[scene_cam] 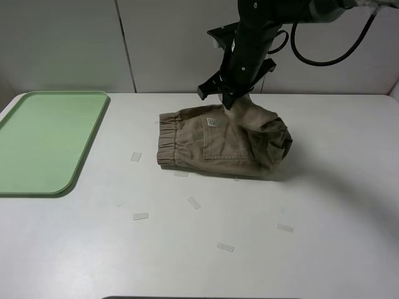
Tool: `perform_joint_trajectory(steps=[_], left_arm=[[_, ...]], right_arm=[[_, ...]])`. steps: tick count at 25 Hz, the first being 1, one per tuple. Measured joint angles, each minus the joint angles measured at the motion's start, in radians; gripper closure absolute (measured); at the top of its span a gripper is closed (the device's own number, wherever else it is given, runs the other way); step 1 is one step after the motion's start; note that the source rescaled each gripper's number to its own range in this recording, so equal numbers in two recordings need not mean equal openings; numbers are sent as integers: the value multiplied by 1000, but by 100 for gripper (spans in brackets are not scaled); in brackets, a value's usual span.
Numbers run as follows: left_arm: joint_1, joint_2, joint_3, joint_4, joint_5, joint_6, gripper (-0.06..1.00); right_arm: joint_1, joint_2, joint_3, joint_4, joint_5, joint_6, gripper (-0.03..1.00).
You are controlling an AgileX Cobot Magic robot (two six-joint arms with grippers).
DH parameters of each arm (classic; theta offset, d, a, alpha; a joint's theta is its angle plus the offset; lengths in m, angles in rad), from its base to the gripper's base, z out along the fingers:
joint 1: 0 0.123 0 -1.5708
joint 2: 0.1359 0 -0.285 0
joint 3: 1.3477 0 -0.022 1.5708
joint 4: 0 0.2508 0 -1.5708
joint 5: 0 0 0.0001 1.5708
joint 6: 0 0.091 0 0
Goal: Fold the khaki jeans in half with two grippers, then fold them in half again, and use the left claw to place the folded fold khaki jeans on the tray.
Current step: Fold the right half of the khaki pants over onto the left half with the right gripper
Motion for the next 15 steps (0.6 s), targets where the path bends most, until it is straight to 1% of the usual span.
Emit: perform_joint_trajectory(steps=[3,5,10,15], left_arm=[[0,0,0,0,0,0,1],[0,0,0,0,0,0,1],[0,0,0,0,0,0,1],[0,0,0,0,0,0,1]], right_arm=[[12,0,0,75,-51,35,93],[17,0,0,103,-93,49,93],[25,0,0,124,-165,59,93],[25,26,0,147,-181,60,93]])
